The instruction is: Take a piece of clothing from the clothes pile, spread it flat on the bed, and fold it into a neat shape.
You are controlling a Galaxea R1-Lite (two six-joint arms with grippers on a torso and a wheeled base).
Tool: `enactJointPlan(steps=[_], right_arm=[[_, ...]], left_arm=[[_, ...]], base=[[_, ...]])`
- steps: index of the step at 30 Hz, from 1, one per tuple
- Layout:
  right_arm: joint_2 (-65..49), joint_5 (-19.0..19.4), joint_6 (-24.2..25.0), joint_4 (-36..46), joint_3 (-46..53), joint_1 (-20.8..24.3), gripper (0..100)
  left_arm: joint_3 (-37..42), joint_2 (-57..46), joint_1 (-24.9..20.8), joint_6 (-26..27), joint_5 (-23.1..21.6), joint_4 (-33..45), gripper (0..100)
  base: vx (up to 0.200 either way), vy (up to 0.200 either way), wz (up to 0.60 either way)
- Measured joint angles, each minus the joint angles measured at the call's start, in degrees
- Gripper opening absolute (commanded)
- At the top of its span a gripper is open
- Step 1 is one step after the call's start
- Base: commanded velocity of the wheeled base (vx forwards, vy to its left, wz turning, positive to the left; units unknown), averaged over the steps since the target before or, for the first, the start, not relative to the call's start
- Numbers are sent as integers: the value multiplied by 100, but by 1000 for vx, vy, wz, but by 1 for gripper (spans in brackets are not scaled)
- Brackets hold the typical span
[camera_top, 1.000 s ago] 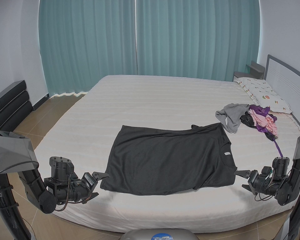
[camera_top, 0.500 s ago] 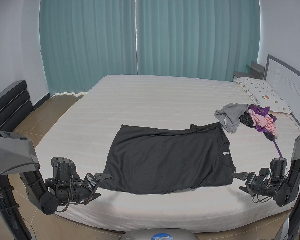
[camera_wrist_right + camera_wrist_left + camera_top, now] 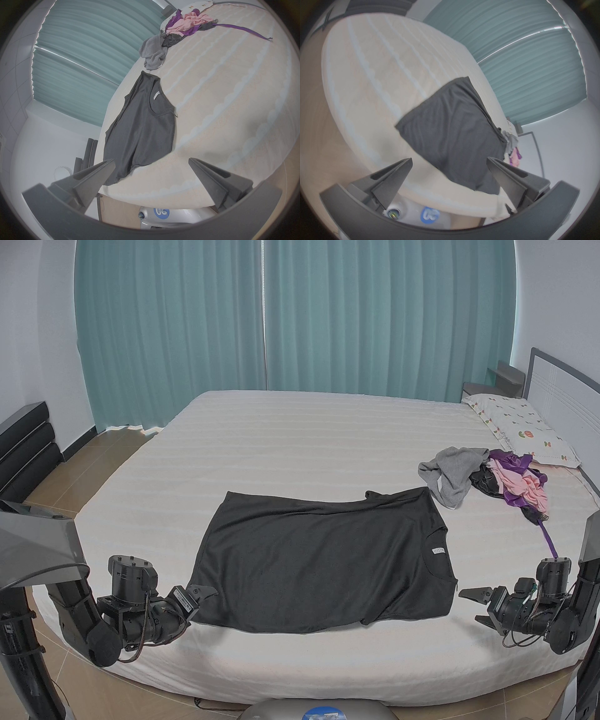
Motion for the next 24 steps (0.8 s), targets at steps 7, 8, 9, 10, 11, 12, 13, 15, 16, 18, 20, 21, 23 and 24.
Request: enactJointPlan(steps=[7, 8, 9, 10, 11, 12, 13, 15, 16, 18, 20, 21, 23, 24], right_arm=[[56, -2, -11, -10, 2, 30, 100], [80, 0, -20, -32, 2, 39, 100], [91, 0, -22, -43, 2, 41, 100], [111, 0, -24, -65, 2, 44, 100], [130, -2, -24, -98, 2, 44, 100], [160, -11, -24, -163, 0, 45, 100], [183, -18, -26, -218, 0, 50, 100], [235, -35, -24, -300, 5, 59, 100], [265, -41, -24, -334, 11, 74, 100], [308, -51, -20, -369, 16, 111, 100], [334, -52, -22, -367, 22, 130, 100], [345, -51, -20, -374, 22, 146, 100], [361, -52, -20, -377, 22, 168, 100], [369, -52, -17, -378, 22, 179, 100]], left_arm=[[-168, 443, 22, 316, 406, -150, 100], [-194, 499, 27, 323, 411, -178, 100], [-201, 518, 33, 323, 412, -180, 100], [-216, 556, 39, 327, 419, -183, 100], [-229, 578, 49, 329, 423, -185, 100], [-251, 612, 68, 332, 461, -187, 100], [-273, 641, 94, 334, 502, -189, 100], [-328, 700, 146, 335, 551, -189, 100], [-351, 728, 171, 343, 567, -191, 100], [-378, 769, 199, 343, 586, -187, 100], [-395, 801, 212, 345, 624, -189, 100], [-408, 820, 212, 349, 668, -189, 100], [-447, 862, 218, 393, 751, -189, 100], [-469, 890, 226, 425, 791, -191, 0]], base=[[0, 0, 0], [0, 0, 0], [0, 0, 0], [0, 0, 0], [0, 0, 0], [0, 0, 0], [0, 0, 0], [0, 0, 0], [0, 0, 0], [0, 0, 0], [0, 0, 0], [0, 0, 0], [0, 0, 0], [0, 0, 0]])
